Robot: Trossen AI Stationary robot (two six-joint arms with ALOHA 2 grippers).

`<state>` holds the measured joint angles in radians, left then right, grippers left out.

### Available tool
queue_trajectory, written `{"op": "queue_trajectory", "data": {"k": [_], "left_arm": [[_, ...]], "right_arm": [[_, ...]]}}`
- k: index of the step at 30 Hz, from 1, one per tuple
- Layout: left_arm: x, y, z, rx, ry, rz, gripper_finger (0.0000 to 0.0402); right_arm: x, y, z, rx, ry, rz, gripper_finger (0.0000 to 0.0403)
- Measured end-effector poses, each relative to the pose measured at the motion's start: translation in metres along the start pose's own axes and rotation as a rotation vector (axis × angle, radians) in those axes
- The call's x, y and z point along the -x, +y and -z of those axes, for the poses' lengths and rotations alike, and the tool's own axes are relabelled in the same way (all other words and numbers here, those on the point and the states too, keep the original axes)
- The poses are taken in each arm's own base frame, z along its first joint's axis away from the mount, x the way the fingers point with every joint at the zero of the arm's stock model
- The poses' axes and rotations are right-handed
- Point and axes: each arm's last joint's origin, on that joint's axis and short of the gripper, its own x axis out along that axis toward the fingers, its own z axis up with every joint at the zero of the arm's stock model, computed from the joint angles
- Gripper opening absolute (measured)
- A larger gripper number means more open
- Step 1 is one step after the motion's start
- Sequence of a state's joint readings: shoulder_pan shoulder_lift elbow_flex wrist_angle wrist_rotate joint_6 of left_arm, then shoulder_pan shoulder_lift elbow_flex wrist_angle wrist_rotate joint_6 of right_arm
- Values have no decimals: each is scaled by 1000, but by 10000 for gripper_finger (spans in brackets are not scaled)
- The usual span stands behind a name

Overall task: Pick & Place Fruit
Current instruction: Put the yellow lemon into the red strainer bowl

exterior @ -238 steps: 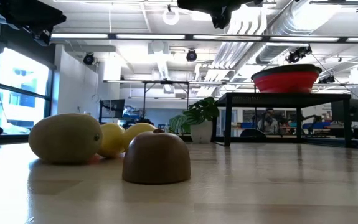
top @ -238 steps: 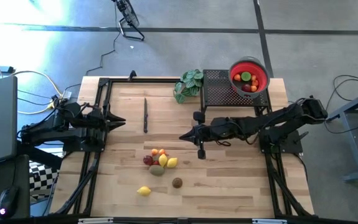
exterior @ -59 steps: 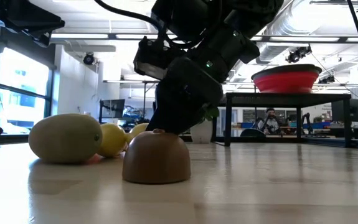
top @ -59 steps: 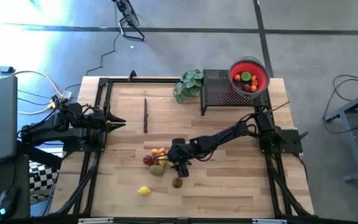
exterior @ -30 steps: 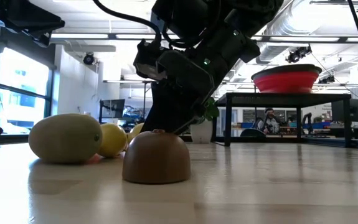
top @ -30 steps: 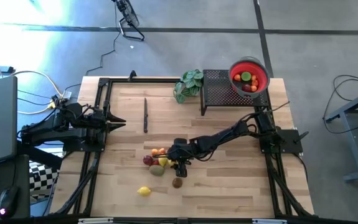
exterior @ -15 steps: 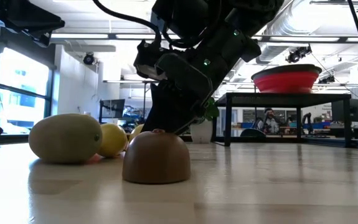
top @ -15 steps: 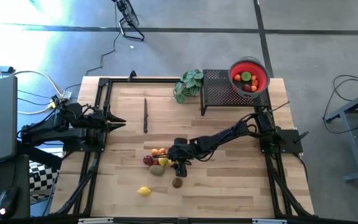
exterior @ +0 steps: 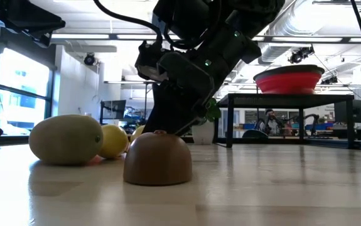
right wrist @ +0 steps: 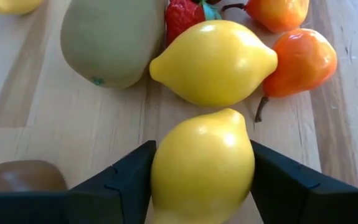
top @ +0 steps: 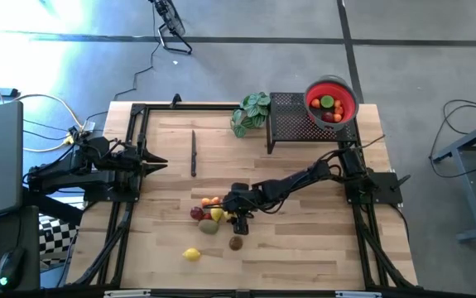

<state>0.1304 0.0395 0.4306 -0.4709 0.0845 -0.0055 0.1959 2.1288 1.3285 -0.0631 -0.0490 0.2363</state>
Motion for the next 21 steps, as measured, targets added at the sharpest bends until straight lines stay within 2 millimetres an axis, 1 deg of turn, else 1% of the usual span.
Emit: {"op": "queue_trajectory", "data": {"k": [1, 6, 8, 12, 14, 17, 21], "left_arm": [[0, 0, 0, 0, 0, 0, 54], [0, 0, 0, 0, 0, 0, 54], [0, 0, 0, 0, 0, 0, 54], [0, 0, 0, 0, 0, 0, 54], [0, 0, 0, 0, 0, 0, 54], [0, 0, 0, 0, 0, 0, 54], [0, 0, 0, 0, 0, 0, 54]], "right_arm": [[0, 0, 0, 2, 0, -2, 207], [0, 0, 0, 20, 1, -6, 207], [0, 0, 0, 19, 1, -6, 222], [0, 0, 0, -4, -1, -7, 278], [0, 0, 0, -4, 0, -8, 299], [0, 0, 0, -4, 1, -8, 319], [0, -1, 0, -3, -4, 20, 327]]}}
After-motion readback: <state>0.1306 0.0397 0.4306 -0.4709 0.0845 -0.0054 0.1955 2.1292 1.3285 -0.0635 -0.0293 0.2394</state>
